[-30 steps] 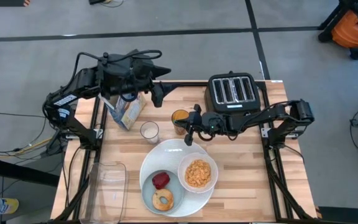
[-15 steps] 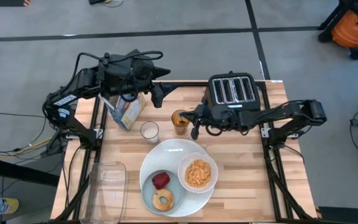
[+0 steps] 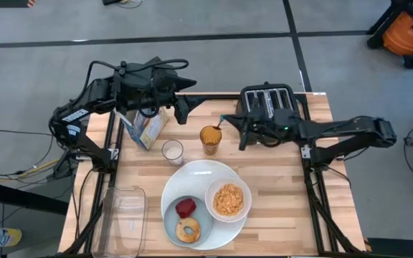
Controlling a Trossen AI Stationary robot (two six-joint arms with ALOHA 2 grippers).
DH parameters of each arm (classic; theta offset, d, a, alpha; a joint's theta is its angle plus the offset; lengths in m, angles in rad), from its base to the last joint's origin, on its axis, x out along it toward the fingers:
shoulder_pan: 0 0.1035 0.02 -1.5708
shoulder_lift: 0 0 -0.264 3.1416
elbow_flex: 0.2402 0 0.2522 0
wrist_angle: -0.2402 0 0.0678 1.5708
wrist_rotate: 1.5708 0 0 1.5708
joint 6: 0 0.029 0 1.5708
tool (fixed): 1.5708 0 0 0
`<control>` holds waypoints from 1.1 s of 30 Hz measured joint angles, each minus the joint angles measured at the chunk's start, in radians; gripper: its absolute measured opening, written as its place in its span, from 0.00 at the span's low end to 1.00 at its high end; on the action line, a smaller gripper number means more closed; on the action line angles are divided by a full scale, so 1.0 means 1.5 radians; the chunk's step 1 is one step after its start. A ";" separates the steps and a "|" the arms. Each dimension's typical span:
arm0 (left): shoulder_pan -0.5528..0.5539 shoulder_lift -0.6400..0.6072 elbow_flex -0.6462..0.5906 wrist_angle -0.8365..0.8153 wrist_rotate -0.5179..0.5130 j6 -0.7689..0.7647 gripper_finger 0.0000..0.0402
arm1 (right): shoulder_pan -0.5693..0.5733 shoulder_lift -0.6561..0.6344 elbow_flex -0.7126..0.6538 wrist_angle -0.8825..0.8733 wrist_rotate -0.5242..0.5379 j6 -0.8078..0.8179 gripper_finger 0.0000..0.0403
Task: Arrange a breakfast setting
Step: Put the blue spoon beside the white placemat
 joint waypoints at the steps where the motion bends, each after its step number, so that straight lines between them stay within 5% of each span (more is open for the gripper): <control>1: 0.000 0.000 0.000 0.000 0.000 0.000 0.80 | 0.000 -0.014 0.000 -0.011 0.000 0.000 0.03; 15: 0.000 0.000 0.000 0.000 -0.002 -0.001 0.80 | 0.046 -0.173 0.000 -0.095 -0.002 0.045 0.04; 33: 0.000 0.000 0.000 -0.001 -0.001 -0.007 0.80 | 0.162 -0.309 0.000 -0.466 -0.017 0.461 0.04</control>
